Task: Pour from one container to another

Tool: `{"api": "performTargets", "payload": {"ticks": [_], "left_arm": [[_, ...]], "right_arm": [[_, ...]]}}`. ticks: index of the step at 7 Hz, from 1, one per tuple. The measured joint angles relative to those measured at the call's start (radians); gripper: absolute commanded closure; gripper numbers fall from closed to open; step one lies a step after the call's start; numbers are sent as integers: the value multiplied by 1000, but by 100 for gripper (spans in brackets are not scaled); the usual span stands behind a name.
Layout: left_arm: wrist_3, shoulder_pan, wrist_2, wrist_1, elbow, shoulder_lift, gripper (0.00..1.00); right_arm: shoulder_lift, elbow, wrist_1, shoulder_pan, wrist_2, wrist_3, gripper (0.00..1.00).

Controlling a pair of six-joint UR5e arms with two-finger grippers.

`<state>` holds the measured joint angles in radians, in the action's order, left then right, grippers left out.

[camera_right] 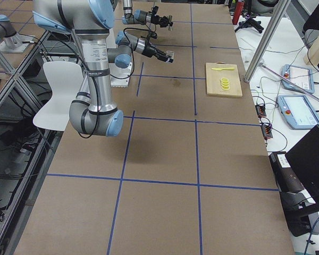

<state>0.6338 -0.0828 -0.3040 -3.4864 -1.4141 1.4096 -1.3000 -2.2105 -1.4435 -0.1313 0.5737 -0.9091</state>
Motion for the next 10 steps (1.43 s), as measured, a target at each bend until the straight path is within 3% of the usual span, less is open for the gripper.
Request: {"api": "performTargets", "payload": {"ticks": [5,10], "left_arm": [[3,-1,-19,74,16,26,100],[173,0,-87,69,23,38,100]], "right_arm": [[-2,4,0,1,-1,-5,100],[-6,6,0,1,0,-15,100]]}}
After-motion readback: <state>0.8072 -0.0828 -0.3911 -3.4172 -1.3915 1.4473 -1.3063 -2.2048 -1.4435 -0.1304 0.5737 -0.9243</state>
